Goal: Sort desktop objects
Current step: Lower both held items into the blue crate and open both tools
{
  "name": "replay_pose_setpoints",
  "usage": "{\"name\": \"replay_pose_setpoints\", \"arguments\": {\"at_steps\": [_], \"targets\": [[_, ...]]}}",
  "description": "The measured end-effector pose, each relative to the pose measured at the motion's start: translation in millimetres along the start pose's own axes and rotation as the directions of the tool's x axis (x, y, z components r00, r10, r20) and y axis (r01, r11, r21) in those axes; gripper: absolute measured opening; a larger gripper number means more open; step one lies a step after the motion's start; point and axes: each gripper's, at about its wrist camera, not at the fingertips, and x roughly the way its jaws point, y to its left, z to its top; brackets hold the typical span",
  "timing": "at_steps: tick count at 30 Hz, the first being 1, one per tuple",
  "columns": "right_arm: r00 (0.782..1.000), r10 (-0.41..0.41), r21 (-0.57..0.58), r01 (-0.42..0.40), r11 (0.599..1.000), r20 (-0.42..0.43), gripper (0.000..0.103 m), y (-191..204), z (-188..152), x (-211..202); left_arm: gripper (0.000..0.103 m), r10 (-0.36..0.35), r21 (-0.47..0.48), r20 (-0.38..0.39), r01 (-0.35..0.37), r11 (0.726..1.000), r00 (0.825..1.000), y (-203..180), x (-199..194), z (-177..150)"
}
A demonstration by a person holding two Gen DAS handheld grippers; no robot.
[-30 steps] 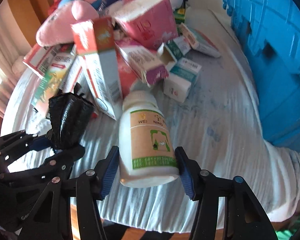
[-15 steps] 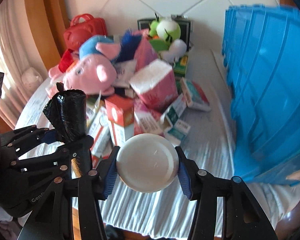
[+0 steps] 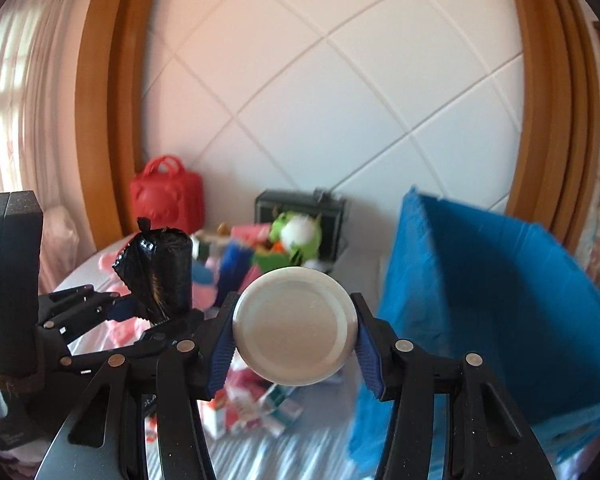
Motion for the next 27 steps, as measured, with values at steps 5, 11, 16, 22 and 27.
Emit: {"name": "replay_pose_setpoints", "arguments": {"at_steps": [5,11,16,22,27], "targets": [[0.991,-0.118,0.014,0.117,0.993,0.062,0.052,-79.3,37.9,-28.5,0.035,-0.076,0.035,0.052,0.074,0.997,0.996,-63.1,6.1,66.2],[0.974,-0.226,0.037,0.227,0.973,-0.030,0.052,-201.1,70.8,-12.7,0.035,-0.168,0.044,-0.036,0.170,0.984,0.985,-145.9,57.9,143.3],[0.950,-0.256,0.076,0.273,0.959,-0.181,0.052,-294.6,70.7,37.9,0.035,-0.182,0.034,-0.226,0.195,0.980,0.957,-214.9,143.4,174.7],[0.883,-0.213,0.123,0.288,0.950,-0.419,0.052,-366.9,15.9,118.0,0.035,-0.075,0.085,-0.452,0.127,0.988,0.889,-258.1,245.9,128.7],[0.757,-0.134,0.120,0.271,0.955,-0.639,0.052,-389.5,-60.6,178.1,0.035,0.004,0.103,-0.614,0.075,0.992,0.789,-262.7,295.5,82.4]]}}
